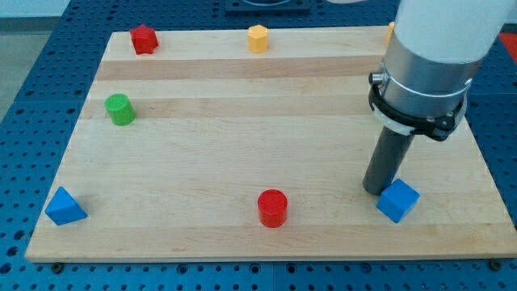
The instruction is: Keep blue cube at bottom right of the board
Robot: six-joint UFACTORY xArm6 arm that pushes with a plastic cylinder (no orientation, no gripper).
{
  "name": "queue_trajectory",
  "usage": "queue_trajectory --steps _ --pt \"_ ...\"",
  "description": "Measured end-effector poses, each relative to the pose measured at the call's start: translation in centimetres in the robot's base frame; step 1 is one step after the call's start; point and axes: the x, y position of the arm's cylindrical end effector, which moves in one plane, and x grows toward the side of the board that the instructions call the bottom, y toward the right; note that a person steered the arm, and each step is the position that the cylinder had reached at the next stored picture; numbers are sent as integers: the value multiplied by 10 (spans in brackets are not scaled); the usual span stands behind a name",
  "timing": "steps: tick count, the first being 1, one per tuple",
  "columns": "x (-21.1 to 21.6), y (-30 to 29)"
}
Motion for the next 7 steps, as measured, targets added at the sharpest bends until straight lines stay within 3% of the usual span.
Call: queue_trajectory --steps 5,7 --pt "49 -23" --pt "56 6"
